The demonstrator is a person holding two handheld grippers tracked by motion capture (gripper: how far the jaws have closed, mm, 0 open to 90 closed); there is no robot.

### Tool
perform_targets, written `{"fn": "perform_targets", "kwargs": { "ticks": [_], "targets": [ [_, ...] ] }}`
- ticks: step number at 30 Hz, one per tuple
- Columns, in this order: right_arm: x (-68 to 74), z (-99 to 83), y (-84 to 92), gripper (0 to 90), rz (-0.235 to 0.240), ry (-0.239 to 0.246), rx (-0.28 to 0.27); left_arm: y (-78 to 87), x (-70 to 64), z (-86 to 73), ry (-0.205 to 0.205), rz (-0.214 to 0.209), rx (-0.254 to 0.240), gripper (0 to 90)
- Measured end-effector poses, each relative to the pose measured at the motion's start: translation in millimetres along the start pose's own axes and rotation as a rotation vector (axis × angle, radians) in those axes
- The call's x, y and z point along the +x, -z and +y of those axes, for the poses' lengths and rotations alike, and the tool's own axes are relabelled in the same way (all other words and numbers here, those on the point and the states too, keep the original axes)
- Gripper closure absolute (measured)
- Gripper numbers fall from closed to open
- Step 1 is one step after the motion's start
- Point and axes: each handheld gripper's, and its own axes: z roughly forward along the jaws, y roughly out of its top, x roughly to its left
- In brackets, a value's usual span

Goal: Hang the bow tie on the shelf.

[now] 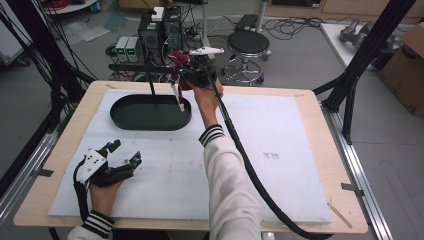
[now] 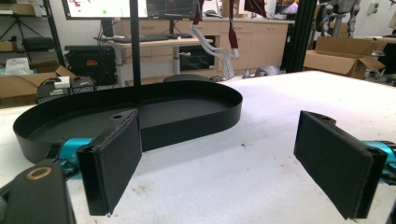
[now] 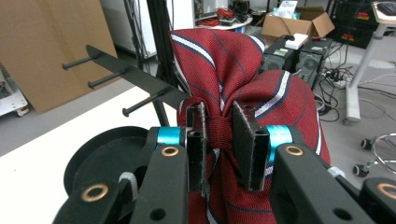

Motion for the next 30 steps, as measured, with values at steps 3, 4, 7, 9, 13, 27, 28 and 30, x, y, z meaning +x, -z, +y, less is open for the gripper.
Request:
{"fn": "perform_targets", "kwargs": {
  "ticks": [3,4,7,9,13,27,28,30],
  "targets": [
    [-1.6,-2.3,-2.1,75.7,-0.01,-0.002,0.01,0.0,0.0,0.0,0.0,0.0,0.0,15.6],
    [-2.1,-3.2,-3.1,75.7,-0.014,-0.001,0.014,0.0,0.0,0.0,0.0,0.0,-0.001,15.5],
    [-4.0,-6.3,-6.0,75.7,-0.022,-0.004,0.023,0.0,-0.1,-0.1,0.0,-0.001,-0.001,15.6],
    [-4.6,-8.7,-8.0,75.7,-0.033,0.001,0.033,0.0,0.0,-0.1,0.0,-0.001,-0.001,15.5],
    [-6.7,-13.3,-10.6,75.5,-0.042,0.001,0.041,0.1,-0.1,-0.1,0.0,-0.001,-0.002,15.6],
    [-11.9,-23.8,-13.5,74.2,-0.048,-0.004,0.076,0.7,-0.5,-0.3,-0.007,0.0,-0.005,15.5],
    [-11.9,-24.4,-13.4,74.0,-0.05,-0.001,0.081,0.7,-0.4,-0.3,-0.007,0.0,-0.005,15.5],
    [-11.9,-26.0,-13.8,73.1,-0.048,0.006,0.094,0.7,-0.5,-0.3,-0.007,0.0,-0.005,15.5]
  ]
}}
